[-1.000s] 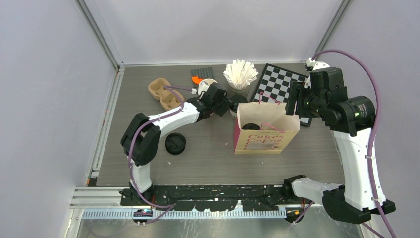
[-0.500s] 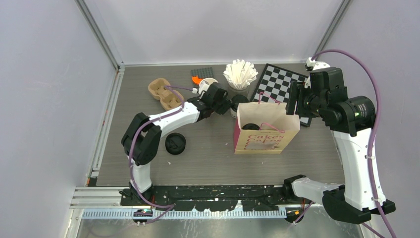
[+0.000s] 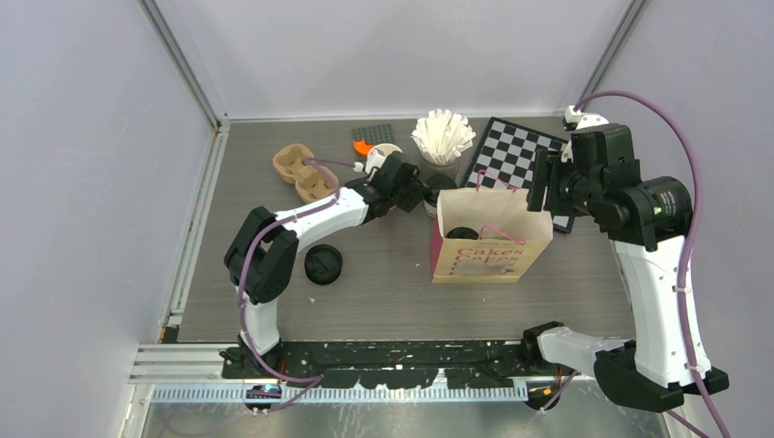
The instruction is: Pack the takeout coffee
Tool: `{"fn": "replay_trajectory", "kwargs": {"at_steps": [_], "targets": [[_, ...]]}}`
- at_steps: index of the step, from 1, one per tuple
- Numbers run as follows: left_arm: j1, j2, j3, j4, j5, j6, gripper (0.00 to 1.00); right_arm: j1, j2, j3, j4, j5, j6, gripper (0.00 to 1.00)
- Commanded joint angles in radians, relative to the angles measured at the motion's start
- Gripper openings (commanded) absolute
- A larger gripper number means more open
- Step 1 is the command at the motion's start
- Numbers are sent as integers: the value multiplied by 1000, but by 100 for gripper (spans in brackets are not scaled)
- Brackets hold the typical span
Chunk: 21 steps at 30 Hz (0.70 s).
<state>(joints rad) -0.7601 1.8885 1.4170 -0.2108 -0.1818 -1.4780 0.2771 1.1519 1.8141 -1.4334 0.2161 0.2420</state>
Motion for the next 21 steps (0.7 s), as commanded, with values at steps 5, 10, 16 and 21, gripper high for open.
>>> {"fn": "replay_trajectory", "kwargs": {"at_steps": [5, 10, 16, 21], "targets": [[-5, 33, -11, -49, 28, -27, 41, -6, -11, 41, 21, 5, -4, 67], [-5, -5, -23, -41, 27, -3, 42, -5, -9, 44, 26, 3, -1, 67], [-5, -75, 18, -60, 52, 122, 46, -4, -3, 71, 72, -1, 44, 67], [-2, -174, -4, -78, 37, 189, 49, -5, 26, 118, 125, -60, 108, 70]]}}
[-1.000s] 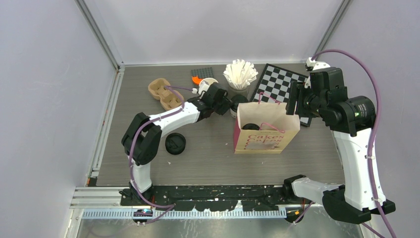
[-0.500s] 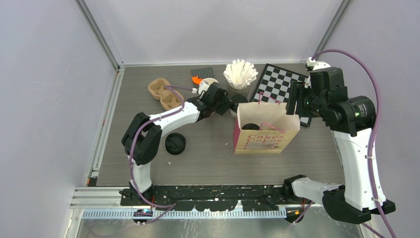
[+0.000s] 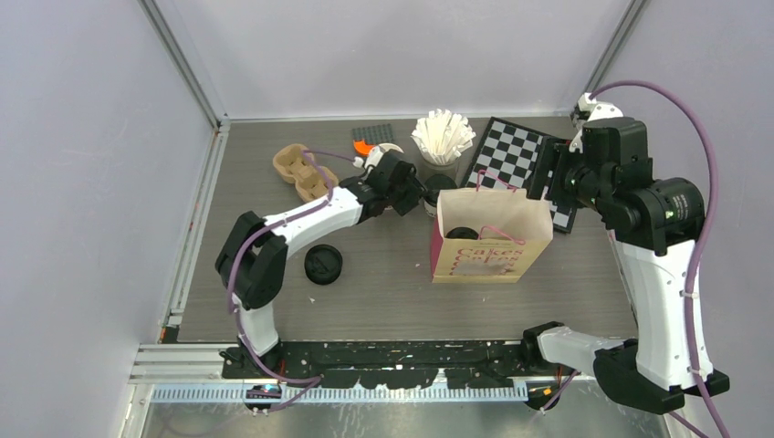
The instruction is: Pack the takeout coffee
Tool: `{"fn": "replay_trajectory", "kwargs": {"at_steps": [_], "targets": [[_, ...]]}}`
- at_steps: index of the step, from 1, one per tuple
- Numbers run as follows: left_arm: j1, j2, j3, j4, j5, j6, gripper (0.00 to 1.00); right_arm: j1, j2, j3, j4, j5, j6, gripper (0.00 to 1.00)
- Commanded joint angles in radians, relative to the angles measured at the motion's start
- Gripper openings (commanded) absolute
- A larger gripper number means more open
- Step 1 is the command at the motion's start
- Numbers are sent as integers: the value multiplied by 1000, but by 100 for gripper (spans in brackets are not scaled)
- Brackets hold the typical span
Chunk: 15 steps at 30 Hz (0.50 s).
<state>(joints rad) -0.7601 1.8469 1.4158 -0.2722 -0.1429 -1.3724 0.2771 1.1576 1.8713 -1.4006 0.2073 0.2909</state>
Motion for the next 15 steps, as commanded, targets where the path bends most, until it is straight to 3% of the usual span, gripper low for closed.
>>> {"fn": "replay_trajectory", "kwargs": {"at_steps": [1, 5, 15], "targets": [[-1, -151, -8, -15, -4, 103, 50, -5, 31, 71, 104, -71, 66, 72], [4, -215, -16, -33, 11, 186, 53, -5, 74, 96, 166, -121, 93, 84], [10, -373, 111, -283, 123, 411, 54, -4, 118, 144, 156, -27, 108, 84]]}}
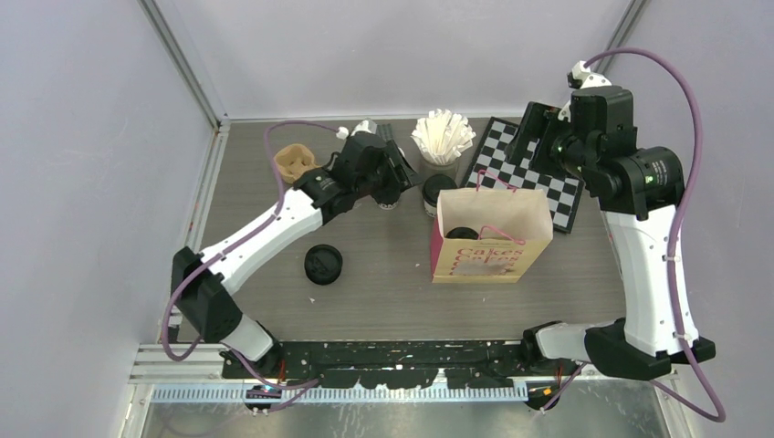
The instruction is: Pack the takeout coffee
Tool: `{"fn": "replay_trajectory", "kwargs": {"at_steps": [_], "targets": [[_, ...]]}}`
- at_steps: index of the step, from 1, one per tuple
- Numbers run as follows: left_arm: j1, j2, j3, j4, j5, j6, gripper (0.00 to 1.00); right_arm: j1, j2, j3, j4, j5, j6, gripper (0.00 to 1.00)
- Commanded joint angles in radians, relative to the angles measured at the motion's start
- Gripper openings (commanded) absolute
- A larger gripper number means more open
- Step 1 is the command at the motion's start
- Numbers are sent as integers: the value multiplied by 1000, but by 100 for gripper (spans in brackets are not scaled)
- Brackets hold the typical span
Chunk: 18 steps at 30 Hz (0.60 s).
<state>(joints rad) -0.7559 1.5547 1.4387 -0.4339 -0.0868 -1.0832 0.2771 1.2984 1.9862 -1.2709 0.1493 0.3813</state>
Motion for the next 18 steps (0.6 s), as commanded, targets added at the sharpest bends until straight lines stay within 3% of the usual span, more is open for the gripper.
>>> {"fn": "replay_trajectory", "kwargs": {"at_steps": [1, 5, 13, 18], "targets": [[6, -90, 108, -155, 79, 131, 54, -5, -30, 18, 25, 34, 17, 84], [-10, -93, 174, -262, 202, 158, 52, -4, -69, -37, 26, 56, 13, 84], [-107, 34, 343, -424, 247, 225, 52, -5, -137, -124, 28, 41, 12, 84], [-112, 75, 332, -367, 316, 197, 52, -5, -177, -160, 27, 33, 10, 84]]}}
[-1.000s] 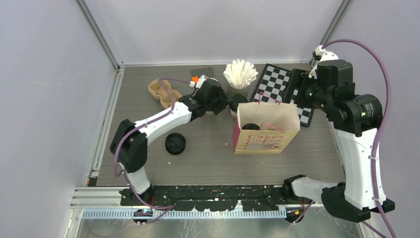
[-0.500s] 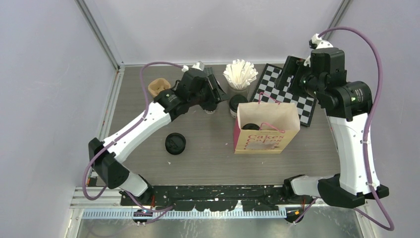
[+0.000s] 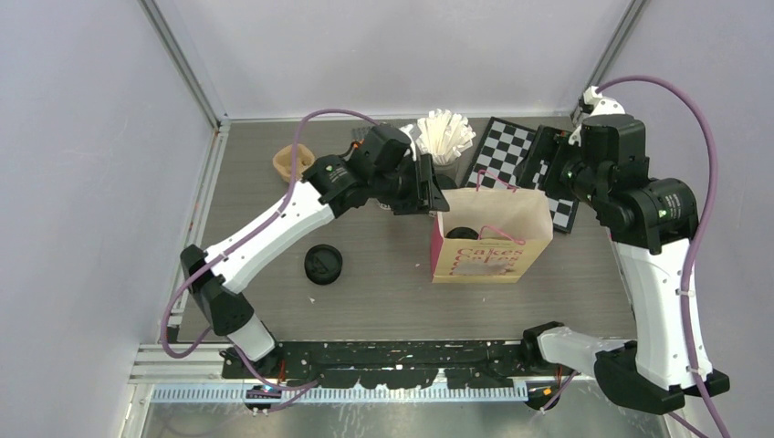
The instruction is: Pack the takeout coffee
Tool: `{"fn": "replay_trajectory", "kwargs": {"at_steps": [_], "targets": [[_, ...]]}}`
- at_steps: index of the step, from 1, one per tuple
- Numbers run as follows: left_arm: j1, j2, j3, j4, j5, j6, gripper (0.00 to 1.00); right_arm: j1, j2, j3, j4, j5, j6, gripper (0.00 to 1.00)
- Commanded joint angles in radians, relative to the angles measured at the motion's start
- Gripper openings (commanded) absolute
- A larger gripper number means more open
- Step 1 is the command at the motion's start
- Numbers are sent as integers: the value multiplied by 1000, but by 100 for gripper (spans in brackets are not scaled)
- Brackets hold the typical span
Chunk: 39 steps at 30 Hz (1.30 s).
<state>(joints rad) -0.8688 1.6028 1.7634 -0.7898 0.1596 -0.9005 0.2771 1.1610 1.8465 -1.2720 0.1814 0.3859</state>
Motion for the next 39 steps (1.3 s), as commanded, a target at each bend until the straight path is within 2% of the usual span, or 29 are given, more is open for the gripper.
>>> {"fn": "replay_trajectory", "kwargs": {"at_steps": [1, 5, 8, 21, 25, 30, 39], "targets": [[-1, 34, 4, -8, 74, 12, 52, -5, -45, -26, 28, 0, 4, 84], [-1, 59, 11, -59, 50, 9, 49, -4, -64, -43, 25, -4, 8, 84], [-1, 59, 11, -67, 27, 14, 43, -4, -74, -52, 25, -9, 13, 84], [-1, 78, 40, -64, 65, 27, 0, -5, -104, -117, 38, -17, 46, 84], [-1, 67, 81, -108, 53, 30, 0, -5, -105, -122, 43, -9, 44, 84], [1, 44, 140, -265, 6, 35, 0, -4, -105, -121, 44, -5, 50, 84], [40, -81, 117, -480, -44, 14, 0, -4, -50, -113, 78, -3, 51, 84]]}}
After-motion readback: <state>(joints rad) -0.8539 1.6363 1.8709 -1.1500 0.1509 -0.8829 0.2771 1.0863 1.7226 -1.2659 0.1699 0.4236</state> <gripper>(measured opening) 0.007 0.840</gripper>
